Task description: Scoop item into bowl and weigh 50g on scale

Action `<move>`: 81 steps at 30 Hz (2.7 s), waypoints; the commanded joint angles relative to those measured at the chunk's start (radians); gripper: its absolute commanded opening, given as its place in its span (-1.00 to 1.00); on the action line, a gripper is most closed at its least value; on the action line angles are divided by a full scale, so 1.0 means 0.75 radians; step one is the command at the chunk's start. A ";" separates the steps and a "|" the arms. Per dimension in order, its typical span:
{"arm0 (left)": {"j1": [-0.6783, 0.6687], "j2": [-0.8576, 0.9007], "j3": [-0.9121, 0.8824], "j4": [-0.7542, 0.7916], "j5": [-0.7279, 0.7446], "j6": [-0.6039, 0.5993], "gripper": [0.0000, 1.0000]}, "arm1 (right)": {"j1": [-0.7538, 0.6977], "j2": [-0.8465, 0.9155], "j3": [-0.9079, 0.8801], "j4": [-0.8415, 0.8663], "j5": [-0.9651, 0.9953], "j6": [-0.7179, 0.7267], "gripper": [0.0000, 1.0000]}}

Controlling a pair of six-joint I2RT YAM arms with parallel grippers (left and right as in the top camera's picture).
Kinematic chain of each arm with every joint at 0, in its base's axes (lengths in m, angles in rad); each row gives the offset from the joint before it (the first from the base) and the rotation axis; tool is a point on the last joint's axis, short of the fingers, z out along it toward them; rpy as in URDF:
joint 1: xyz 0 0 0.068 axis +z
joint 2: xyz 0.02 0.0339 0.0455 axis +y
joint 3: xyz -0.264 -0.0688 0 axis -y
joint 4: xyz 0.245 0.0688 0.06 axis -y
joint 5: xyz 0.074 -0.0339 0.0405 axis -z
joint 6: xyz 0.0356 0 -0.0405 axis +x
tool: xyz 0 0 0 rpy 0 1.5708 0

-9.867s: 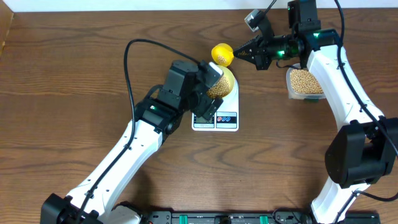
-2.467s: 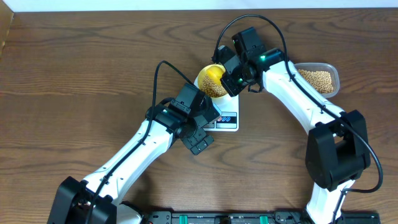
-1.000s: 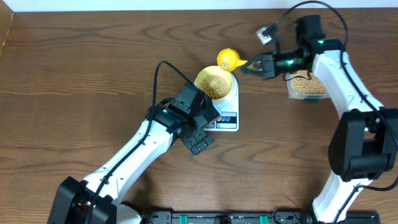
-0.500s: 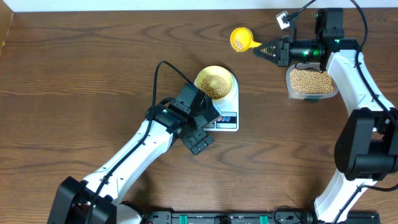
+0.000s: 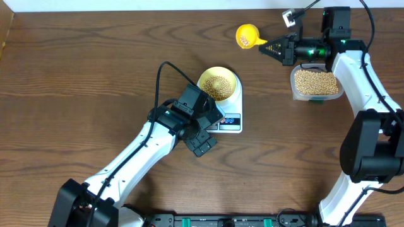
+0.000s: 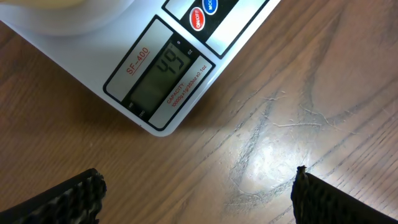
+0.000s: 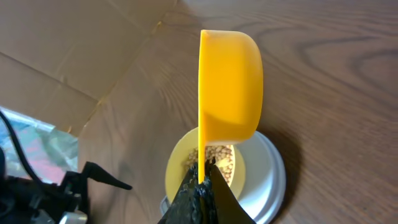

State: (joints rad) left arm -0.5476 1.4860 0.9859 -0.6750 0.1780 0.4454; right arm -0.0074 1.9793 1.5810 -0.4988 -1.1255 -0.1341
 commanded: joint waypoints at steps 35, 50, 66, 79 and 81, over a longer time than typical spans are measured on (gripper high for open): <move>0.003 0.014 -0.025 -0.001 0.007 -0.001 0.96 | -0.006 -0.009 0.021 0.082 0.062 0.115 -0.98; 0.269 0.003 0.113 0.281 -0.155 -0.327 0.95 | -0.006 -0.009 0.021 0.090 0.117 0.119 -0.98; 0.708 0.003 0.183 0.355 0.171 -0.551 0.96 | -0.001 -0.009 0.021 0.112 0.117 0.129 -0.98; 0.705 0.004 0.182 0.360 0.171 -0.551 0.96 | 0.000 -0.009 0.021 0.112 0.116 0.129 -0.98; 0.705 0.004 0.182 0.360 0.165 -0.551 0.96 | 0.000 -0.009 0.021 0.112 0.117 0.129 -0.98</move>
State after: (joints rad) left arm -0.0170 1.4857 1.1107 -0.4080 0.2905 0.0475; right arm -0.0071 1.9793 1.5810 -0.4183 -1.0313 -0.0463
